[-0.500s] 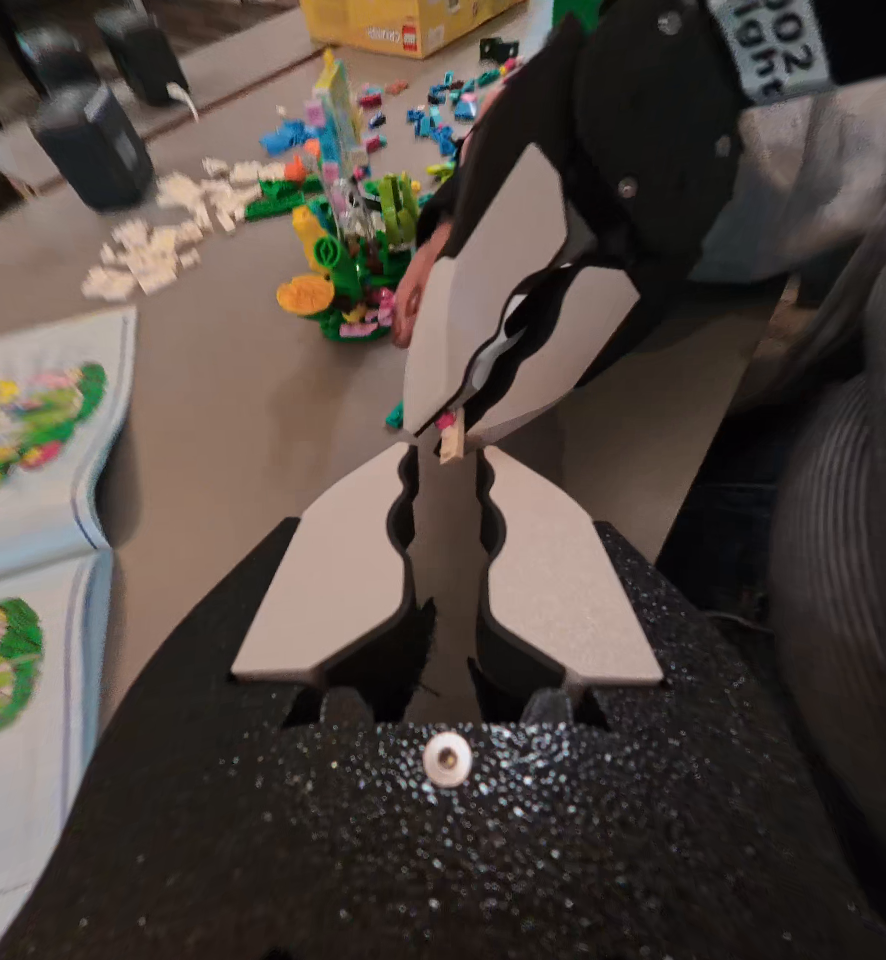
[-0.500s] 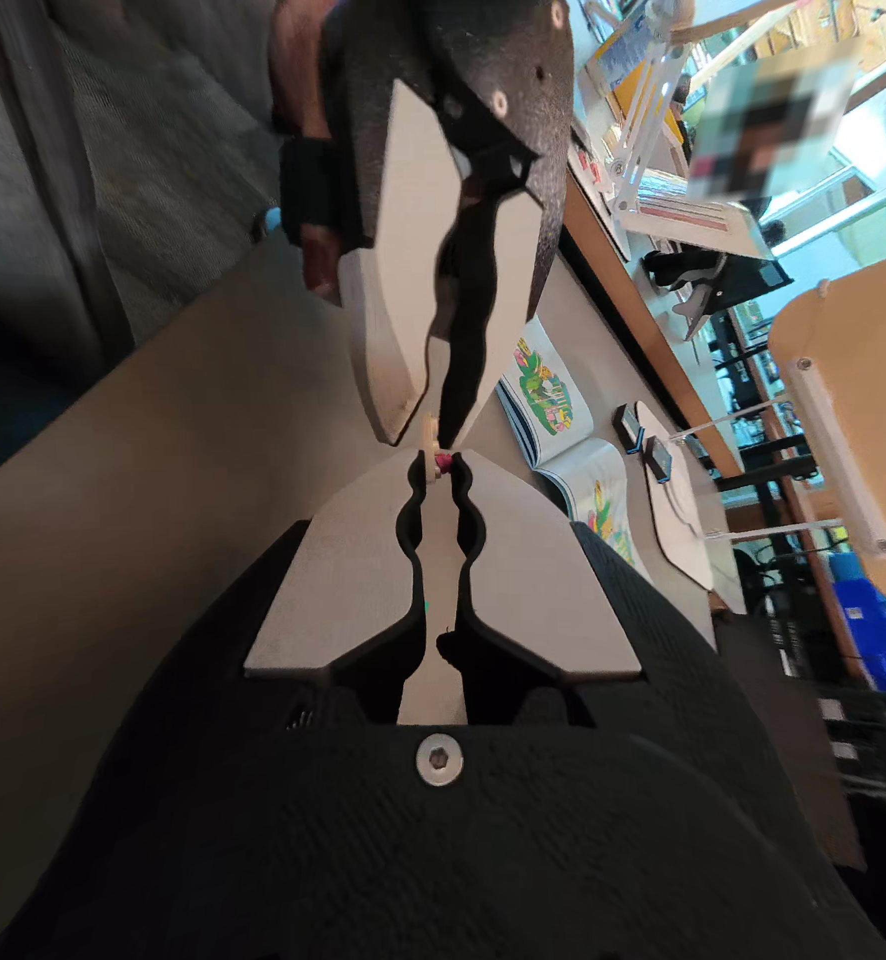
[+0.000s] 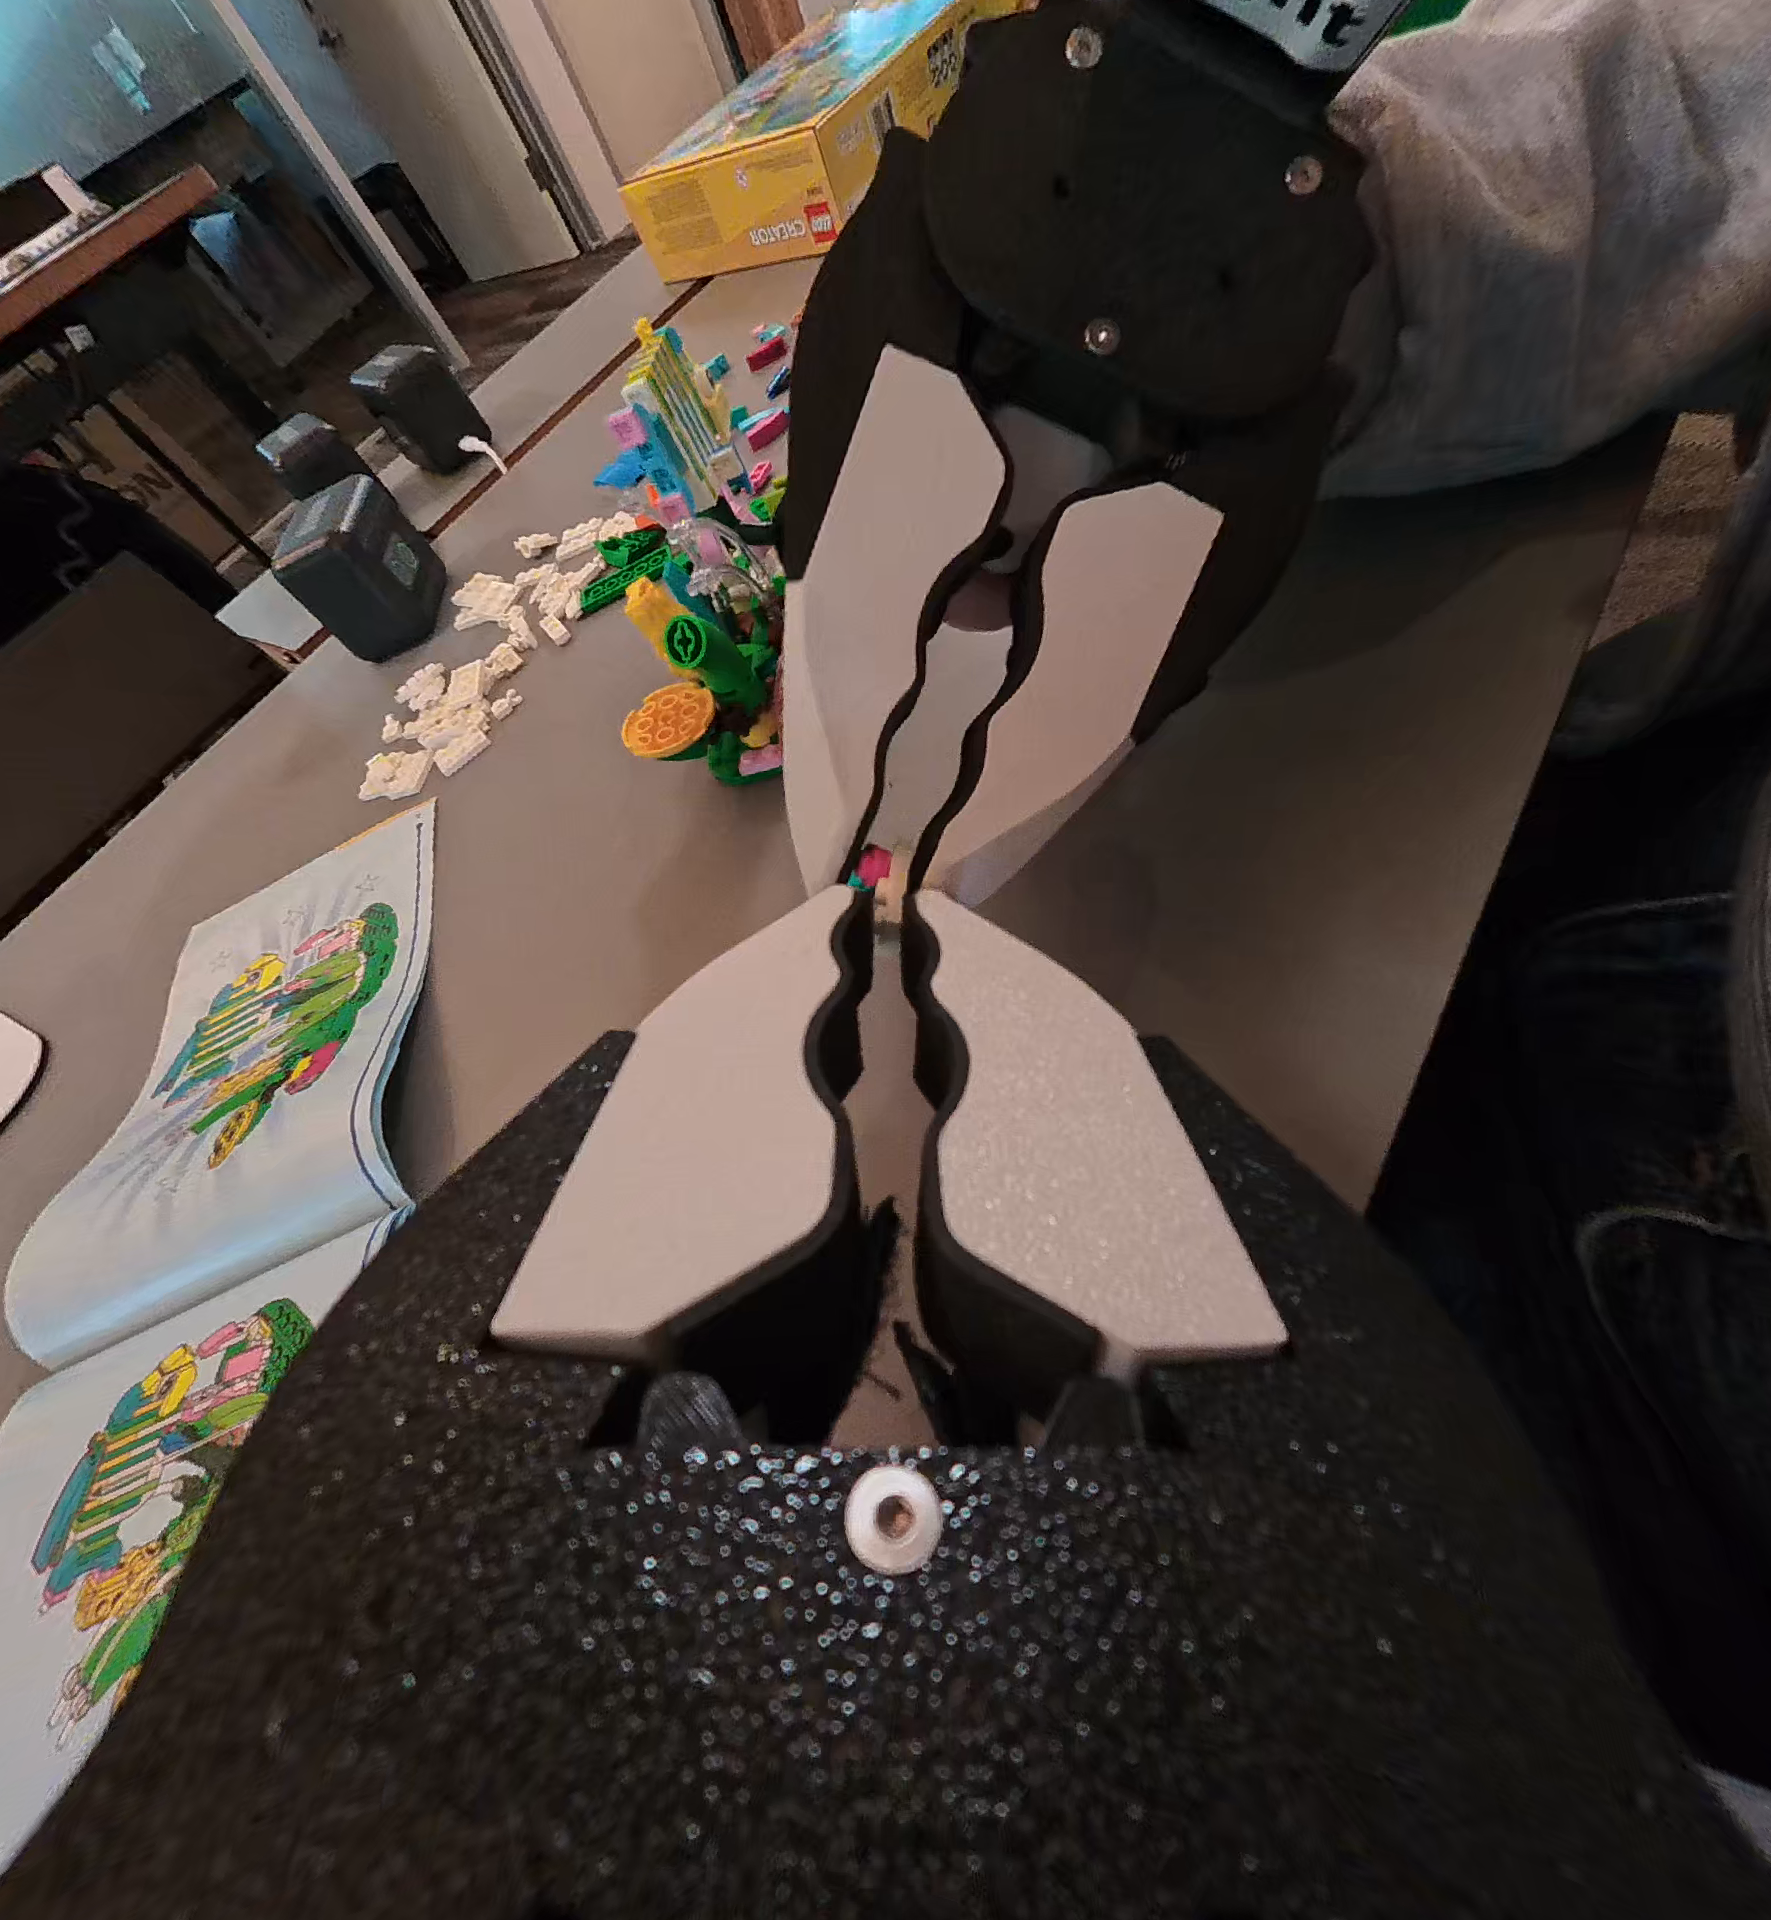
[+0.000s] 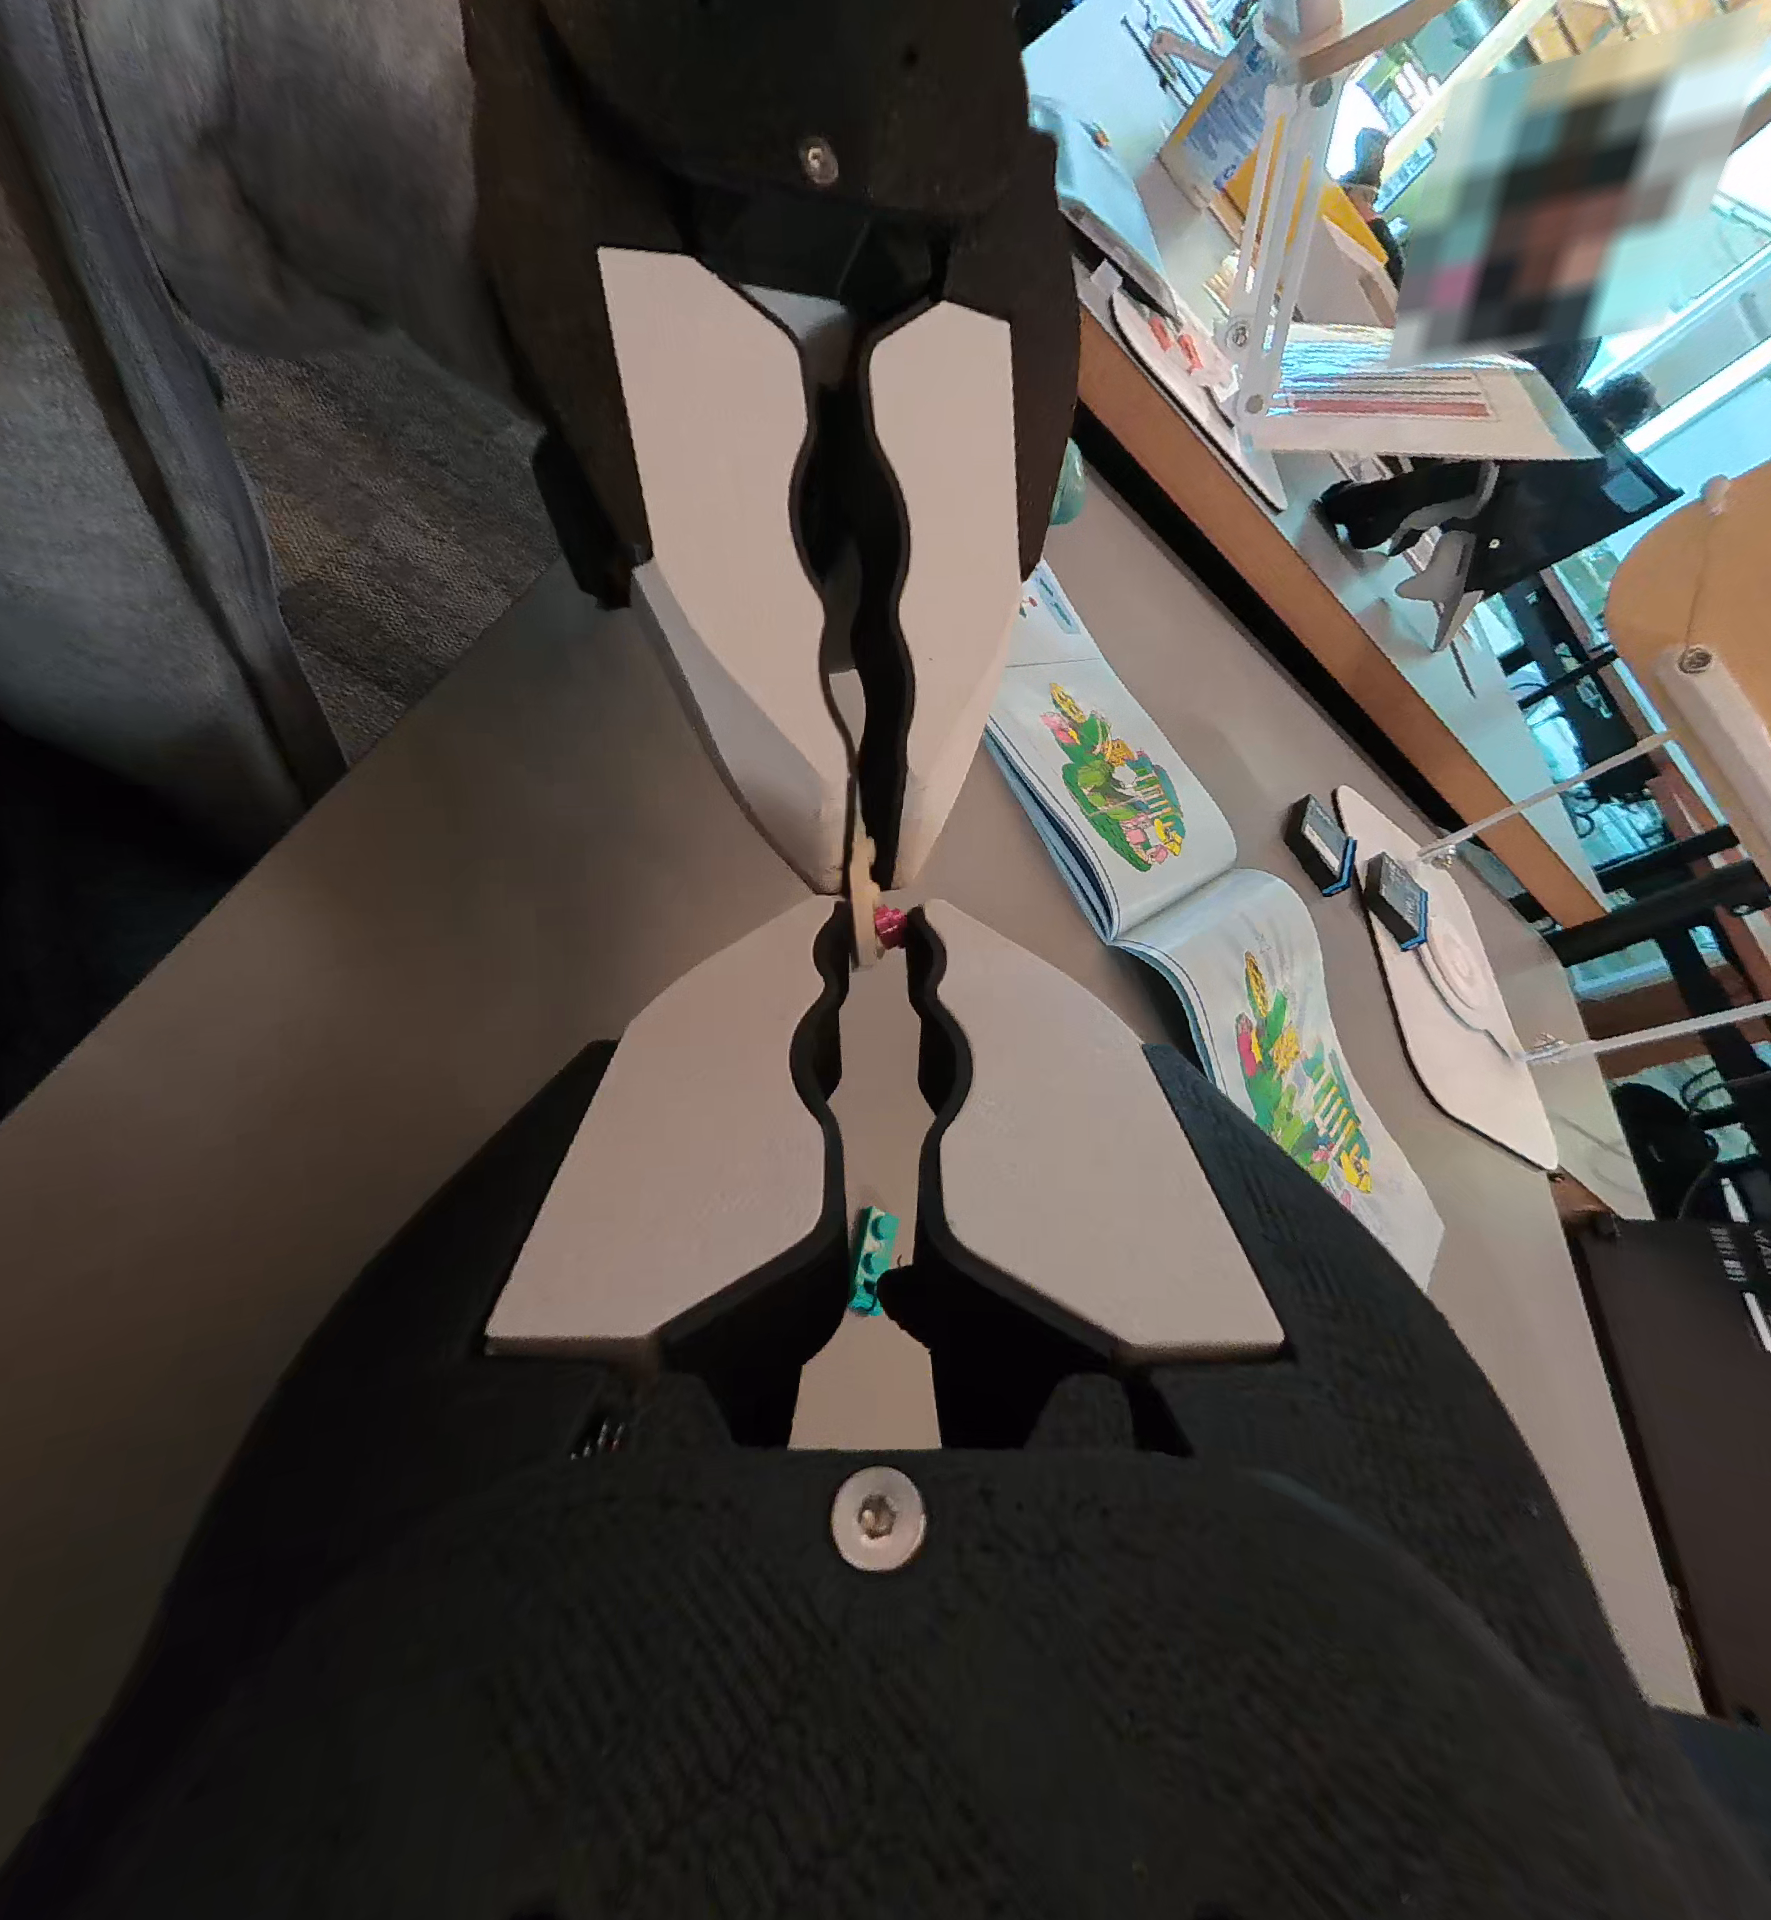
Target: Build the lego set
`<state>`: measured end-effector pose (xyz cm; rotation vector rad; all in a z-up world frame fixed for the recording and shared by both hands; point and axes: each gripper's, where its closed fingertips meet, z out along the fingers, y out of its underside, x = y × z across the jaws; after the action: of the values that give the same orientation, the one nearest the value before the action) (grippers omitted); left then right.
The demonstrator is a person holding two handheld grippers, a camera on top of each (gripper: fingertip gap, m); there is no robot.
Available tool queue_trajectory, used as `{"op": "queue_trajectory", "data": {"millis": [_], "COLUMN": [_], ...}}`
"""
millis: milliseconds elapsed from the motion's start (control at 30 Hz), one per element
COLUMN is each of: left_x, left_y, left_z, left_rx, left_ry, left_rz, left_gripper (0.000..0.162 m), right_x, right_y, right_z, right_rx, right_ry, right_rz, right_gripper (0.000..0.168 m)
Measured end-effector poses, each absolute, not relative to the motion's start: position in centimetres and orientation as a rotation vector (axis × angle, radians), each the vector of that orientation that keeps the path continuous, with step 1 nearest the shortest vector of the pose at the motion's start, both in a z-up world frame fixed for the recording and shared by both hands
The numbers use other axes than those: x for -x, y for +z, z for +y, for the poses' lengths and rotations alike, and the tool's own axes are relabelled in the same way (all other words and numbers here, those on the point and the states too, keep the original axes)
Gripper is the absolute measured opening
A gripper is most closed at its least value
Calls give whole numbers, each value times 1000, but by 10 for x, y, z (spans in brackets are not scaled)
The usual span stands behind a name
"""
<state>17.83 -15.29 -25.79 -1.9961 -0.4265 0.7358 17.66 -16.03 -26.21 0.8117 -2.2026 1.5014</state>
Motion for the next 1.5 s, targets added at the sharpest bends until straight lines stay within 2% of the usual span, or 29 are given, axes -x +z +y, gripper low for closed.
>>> {"op": "queue_trajectory", "data": {"millis": [800, 1200, 1500], "left_x": [-177, -170, -169], "left_y": [-244, -234, -235], "left_z": [-156, -164, -162], "left_rx": [1857, 1774, 1757], "left_ry": [863, 945, 912], "left_rz": [-367, -425, -452], "left_gripper": [5, 5, 5], "right_x": [-178, -170, -167], "right_y": [-249, -238, -237], "right_z": [-159, -164, -163], "right_rx": [-606, -310, -442], "right_ry": [1636, 1668, 1537], "right_rz": [-2276, -2169, -2019], "right_gripper": [8, 7, 7]}}
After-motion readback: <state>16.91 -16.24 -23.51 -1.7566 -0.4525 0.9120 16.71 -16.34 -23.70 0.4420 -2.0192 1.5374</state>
